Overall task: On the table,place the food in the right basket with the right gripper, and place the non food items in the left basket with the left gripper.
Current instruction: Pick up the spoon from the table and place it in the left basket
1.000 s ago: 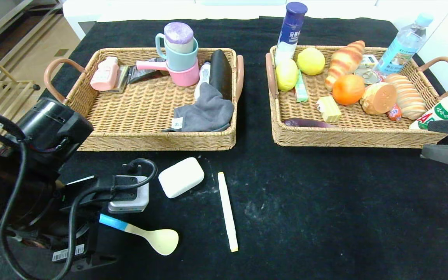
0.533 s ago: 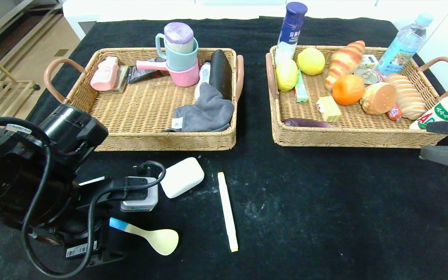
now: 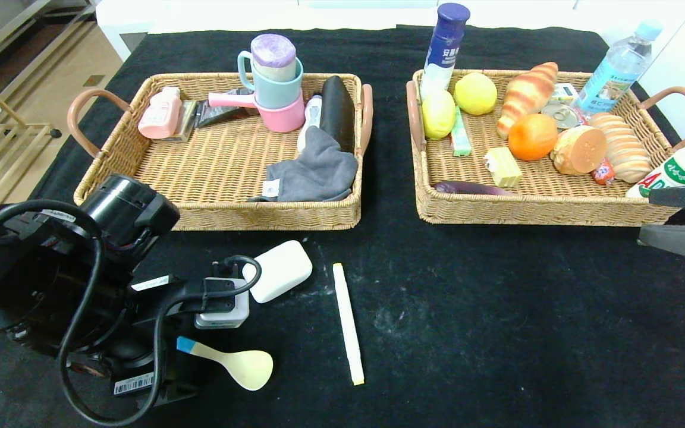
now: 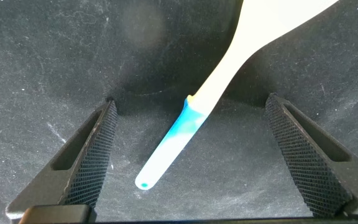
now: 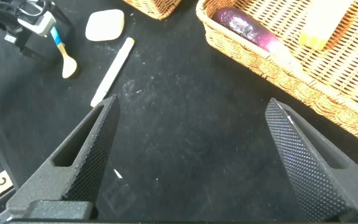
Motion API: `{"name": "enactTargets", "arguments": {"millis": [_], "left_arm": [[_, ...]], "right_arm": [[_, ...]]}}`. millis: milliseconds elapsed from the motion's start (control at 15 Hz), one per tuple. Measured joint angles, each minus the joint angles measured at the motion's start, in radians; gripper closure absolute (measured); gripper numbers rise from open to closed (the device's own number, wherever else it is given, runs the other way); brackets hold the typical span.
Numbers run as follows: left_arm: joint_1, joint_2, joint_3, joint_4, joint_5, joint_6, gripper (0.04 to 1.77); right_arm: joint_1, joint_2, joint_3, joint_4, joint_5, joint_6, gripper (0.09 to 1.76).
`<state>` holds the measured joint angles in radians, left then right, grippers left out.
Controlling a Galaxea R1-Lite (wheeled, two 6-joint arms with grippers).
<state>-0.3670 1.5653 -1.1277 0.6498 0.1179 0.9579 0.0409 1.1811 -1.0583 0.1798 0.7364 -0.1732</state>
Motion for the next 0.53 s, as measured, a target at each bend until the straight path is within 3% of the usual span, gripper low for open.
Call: {"name": "enactTargets", "arguments": {"millis": [133, 533], "left_arm": [[0.000, 0.001, 0.002, -0.001, 0.000, -0.001, 0.09], [0.000, 0.003, 0.005, -0.025, 0.002, -0.005, 0.90]], "right_arm": [[0.000, 0.000, 0.001, 0.000, 0.000, 0.000, 0.14], [0.007, 0.002, 0.003, 0.000, 0.001, 0.000, 0.14]]}}
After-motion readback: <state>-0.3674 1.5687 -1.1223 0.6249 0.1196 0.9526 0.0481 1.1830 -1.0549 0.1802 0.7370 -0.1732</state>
